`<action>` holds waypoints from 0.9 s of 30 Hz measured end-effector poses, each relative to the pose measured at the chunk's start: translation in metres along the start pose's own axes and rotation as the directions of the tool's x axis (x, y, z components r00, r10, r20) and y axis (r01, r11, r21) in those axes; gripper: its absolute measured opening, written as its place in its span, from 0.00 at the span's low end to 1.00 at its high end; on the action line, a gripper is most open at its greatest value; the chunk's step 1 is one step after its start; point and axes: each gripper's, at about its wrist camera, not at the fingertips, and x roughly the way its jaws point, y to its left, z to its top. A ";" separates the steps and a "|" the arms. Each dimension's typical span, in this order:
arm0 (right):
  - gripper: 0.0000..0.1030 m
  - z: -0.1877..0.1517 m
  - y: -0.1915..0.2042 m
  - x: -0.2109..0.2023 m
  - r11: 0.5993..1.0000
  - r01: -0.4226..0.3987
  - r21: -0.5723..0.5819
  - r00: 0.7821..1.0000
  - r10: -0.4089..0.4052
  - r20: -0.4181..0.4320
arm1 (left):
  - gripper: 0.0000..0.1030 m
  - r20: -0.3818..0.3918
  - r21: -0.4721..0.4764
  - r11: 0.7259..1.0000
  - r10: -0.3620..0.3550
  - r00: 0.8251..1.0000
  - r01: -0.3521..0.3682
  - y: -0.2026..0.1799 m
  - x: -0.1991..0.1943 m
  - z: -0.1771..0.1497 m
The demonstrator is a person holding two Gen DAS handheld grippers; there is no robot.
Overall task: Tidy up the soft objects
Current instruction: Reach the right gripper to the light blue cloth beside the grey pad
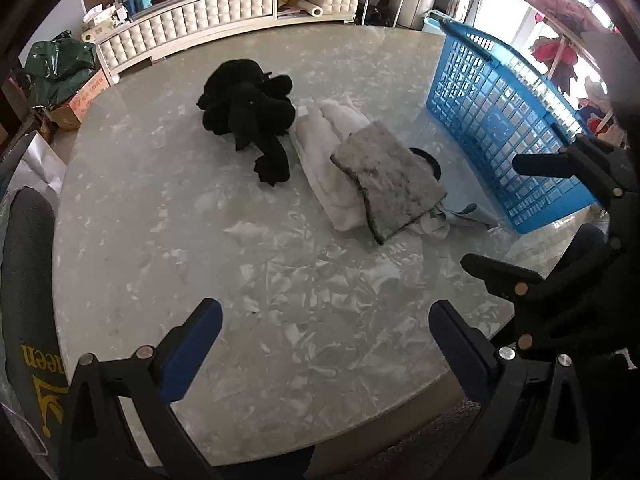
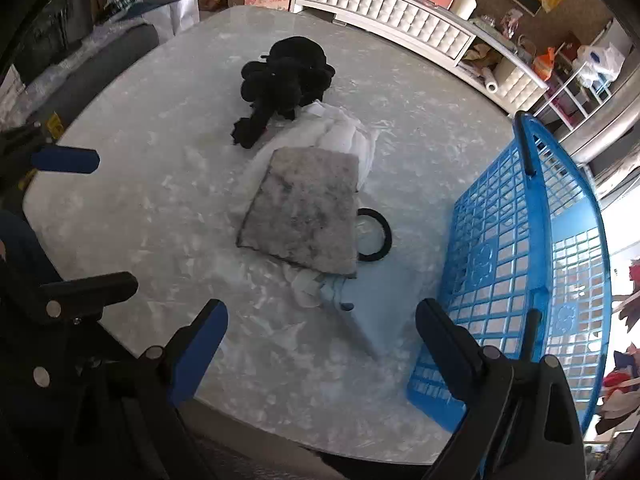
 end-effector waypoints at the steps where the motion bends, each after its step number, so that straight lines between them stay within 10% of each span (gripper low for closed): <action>1: 0.92 0.000 0.001 0.001 1.000 0.011 -0.008 1.000 -0.011 0.000 | 1.00 -0.002 -0.005 1.000 -0.008 1.000 0.008 0.001 0.003 0.000; 27: 0.47 0.005 -0.016 0.068 0.999 0.018 0.031 0.987 -0.013 -0.158 | 1.00 -0.029 -0.004 1.000 -0.007 1.000 0.007 0.005 0.047 0.007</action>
